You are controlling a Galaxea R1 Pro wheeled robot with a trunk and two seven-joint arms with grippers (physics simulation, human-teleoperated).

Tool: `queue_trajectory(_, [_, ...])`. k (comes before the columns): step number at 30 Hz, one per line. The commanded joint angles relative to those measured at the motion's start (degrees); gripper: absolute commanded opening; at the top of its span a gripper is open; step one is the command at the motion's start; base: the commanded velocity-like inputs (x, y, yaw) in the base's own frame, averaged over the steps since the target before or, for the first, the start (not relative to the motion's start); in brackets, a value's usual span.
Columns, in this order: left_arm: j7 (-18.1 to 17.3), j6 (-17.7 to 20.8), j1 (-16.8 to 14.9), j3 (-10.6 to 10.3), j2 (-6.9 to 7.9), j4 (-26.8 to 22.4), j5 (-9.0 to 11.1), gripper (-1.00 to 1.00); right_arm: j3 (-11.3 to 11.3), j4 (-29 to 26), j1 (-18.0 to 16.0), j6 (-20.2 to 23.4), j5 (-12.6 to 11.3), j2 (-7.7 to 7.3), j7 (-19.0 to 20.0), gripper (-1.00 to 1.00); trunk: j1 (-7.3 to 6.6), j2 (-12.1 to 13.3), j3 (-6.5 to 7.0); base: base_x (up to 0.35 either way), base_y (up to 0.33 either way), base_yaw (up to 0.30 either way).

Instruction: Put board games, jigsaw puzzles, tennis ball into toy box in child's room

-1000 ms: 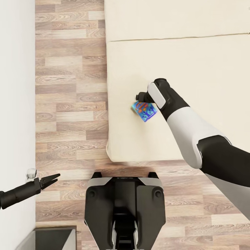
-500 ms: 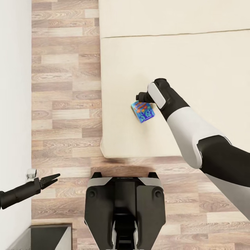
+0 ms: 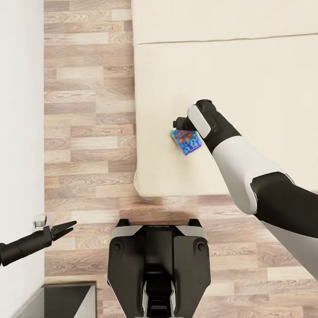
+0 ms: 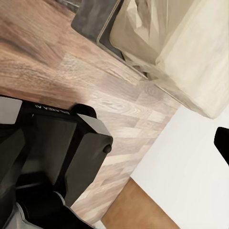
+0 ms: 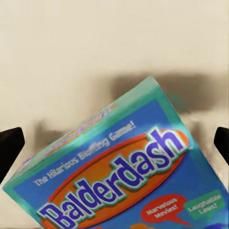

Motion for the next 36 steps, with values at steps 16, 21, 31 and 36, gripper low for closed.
queue_trajectory(16, [-0.12,0.50,-0.01,0.02,0.01,0.00,0.10,1.00,0.18,-0.03,-0.03,0.11,-0.55,0.00,-0.53,1.00,0.03,-0.09,-0.06,-0.130,-0.063,0.000])
queue_trajectory(21, [-0.12,0.51,-0.01,0.02,0.01,0.00,0.10,1.00,0.18,-0.03,-0.03,0.11,-0.55,0.00,-0.51,1.00,0.03,-0.09,-0.06,-0.090,-0.060,0.000])
queue_trajectory(31, [-0.12,0.50,-0.01,0.02,0.01,0.00,0.15,1.00,0.18,-0.03,-0.03,0.11,-0.52,0.00,-0.53,1.00,0.03,-0.09,-0.06,-0.141,-0.016,0.000])
queue_trajectory(36, [-0.12,0.50,-0.01,0.10,0.01,0.00,0.18,1.00,0.18,-0.03,-0.02,0.09,-0.54,0.00,-0.53,1.00,0.03,-0.09,-0.06,-0.104,-0.001,0.000])
